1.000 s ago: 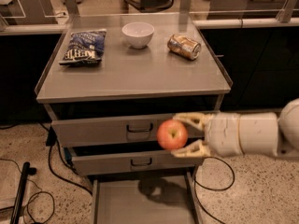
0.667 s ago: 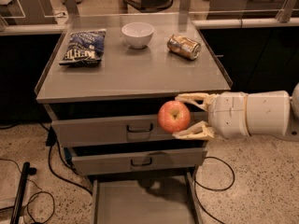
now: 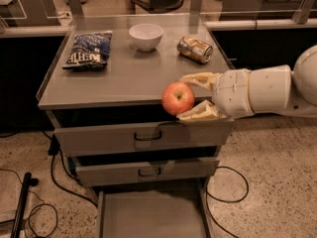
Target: Pick apple from bottom drawer and place on counter
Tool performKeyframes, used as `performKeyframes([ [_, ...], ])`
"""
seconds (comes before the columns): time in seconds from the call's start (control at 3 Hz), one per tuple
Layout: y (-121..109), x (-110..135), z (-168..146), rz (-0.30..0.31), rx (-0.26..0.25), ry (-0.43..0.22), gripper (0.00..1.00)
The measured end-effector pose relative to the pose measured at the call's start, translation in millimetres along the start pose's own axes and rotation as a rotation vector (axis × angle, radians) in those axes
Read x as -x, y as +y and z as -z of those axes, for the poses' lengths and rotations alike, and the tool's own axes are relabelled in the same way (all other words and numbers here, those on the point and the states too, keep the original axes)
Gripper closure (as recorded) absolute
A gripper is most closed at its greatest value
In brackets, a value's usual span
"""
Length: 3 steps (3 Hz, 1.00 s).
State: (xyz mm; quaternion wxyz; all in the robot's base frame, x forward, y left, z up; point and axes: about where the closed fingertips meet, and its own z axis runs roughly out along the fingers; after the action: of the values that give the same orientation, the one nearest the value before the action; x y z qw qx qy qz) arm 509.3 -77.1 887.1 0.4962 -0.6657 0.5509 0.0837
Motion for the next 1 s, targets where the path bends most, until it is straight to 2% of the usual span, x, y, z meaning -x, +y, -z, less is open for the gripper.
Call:
performKeyframes([
  [0.33, -46, 2, -19, -0.024, -0.002, -0.015, 1.0],
  [0.67, -76, -3, -42, -0.133, -0.033, -0.032, 1.0],
  [1.0, -102, -12, -93, -0.291, -0.076, -0.024, 1.0],
])
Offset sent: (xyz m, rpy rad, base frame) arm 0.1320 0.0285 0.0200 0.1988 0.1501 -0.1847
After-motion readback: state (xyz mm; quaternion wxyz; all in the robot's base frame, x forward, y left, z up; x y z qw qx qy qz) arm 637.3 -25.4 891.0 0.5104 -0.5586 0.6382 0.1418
